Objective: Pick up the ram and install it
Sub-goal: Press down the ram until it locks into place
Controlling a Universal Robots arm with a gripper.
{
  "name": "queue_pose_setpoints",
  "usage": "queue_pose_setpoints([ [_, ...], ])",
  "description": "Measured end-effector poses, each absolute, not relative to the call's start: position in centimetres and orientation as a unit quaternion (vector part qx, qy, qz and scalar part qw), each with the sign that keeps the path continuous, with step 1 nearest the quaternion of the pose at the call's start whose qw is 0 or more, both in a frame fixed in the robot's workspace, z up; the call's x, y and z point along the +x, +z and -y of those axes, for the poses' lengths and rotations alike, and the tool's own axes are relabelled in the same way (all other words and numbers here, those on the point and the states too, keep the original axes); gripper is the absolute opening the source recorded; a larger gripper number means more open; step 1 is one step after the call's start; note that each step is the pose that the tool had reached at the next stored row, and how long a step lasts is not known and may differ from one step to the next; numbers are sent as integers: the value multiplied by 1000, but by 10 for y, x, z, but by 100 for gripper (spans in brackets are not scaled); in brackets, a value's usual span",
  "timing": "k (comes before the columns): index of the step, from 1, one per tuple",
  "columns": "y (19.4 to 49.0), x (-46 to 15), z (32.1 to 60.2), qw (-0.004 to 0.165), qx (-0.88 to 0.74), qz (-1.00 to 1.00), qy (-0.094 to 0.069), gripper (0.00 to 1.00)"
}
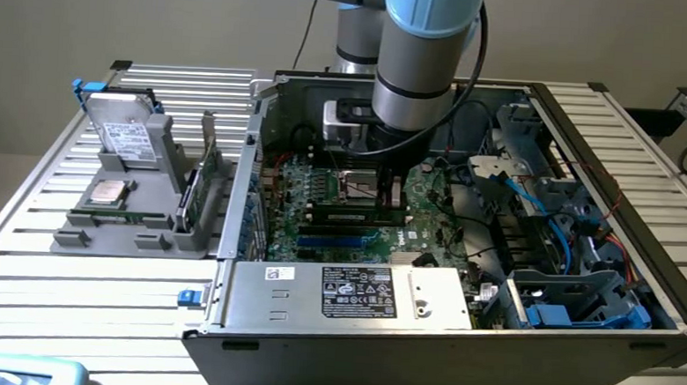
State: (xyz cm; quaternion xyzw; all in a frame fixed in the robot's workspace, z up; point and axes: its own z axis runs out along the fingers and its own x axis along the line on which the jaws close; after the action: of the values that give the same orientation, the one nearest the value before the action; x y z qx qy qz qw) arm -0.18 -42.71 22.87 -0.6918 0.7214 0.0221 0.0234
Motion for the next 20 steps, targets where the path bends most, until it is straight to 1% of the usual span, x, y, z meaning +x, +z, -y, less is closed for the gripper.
queue_pose_setpoints([
  [7, 225, -1, 427, 22, -692, -721, 24, 11],
  [12, 243, -1, 427, 22, -692, -721, 24, 11],
  [20, 243, -16, 427, 22, -692, -721, 24, 11],
])
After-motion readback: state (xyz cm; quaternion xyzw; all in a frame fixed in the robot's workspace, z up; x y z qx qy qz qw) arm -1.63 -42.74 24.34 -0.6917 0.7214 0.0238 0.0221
